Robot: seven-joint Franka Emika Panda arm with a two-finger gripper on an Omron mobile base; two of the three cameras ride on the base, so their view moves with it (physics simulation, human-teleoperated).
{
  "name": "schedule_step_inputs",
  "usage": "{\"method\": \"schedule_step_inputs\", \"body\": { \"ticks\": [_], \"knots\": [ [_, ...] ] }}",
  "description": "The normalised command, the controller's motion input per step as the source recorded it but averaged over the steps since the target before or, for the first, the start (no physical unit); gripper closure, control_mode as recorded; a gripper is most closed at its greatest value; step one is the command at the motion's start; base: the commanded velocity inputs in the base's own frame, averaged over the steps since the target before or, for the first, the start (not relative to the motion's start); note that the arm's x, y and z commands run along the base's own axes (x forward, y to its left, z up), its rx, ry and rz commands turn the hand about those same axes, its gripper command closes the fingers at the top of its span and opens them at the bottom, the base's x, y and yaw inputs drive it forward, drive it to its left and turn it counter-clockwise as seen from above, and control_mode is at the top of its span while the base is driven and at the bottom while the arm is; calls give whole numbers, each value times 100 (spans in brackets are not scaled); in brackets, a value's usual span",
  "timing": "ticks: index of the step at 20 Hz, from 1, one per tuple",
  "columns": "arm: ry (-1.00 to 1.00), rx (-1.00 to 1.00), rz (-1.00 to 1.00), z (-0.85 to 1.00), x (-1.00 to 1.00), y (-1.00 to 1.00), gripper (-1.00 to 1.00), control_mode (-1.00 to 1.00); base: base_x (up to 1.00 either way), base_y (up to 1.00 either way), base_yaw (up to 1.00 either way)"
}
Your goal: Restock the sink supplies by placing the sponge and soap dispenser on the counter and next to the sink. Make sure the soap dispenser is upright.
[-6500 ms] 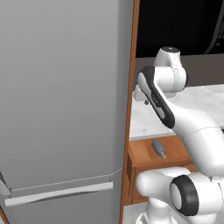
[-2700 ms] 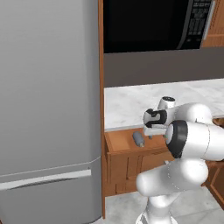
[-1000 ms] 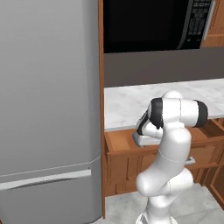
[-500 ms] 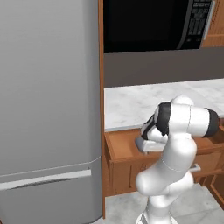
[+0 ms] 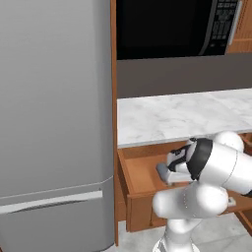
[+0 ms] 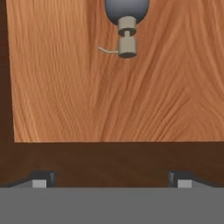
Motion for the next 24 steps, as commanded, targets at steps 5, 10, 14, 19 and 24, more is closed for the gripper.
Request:
{"method": "schedule_step_inputs", "body": {
  "ticks": [5,10,14,19,24],
  "knots": [
    [5,0,0,19,62,-2,-100,-100,0,0,0],
    [4,0,0,6,76,0,-100,-100,0,0,0],
    [1,0,0,-4,33,0,-100,-100,0,0,0],
    [0,0,0,-8,2,0,-100,-100,0,0,0],
    [0,0,0,-29,0,0,-100,-100,0,0,0]
  ]
}}
